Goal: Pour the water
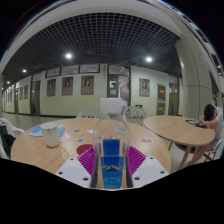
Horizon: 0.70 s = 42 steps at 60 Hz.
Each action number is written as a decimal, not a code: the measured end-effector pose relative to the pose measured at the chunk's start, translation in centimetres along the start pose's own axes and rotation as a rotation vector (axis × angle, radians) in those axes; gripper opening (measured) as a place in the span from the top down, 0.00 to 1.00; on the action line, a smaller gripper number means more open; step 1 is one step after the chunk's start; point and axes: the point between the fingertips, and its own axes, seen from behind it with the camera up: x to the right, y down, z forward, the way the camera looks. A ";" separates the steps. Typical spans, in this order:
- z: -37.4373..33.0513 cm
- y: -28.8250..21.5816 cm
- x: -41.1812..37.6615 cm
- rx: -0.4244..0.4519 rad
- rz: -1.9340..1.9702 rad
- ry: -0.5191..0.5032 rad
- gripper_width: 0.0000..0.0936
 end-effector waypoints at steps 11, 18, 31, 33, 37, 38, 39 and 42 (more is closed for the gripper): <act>0.6 -0.8 1.5 -0.021 -0.046 0.070 0.64; 1.8 -3.7 0.2 -0.010 -0.219 0.133 0.64; 6.4 -11.8 -6.3 0.045 -0.765 0.197 0.64; 5.9 -13.4 -6.8 0.048 -0.863 0.188 0.64; 6.6 -15.9 -8.7 0.075 -1.082 0.208 0.64; 6.9 -16.3 -9.2 0.082 -1.144 0.218 0.64; 7.6 -15.7 -9.5 0.087 -1.210 0.229 0.65; 7.7 -17.5 -11.0 0.095 -1.378 0.236 0.64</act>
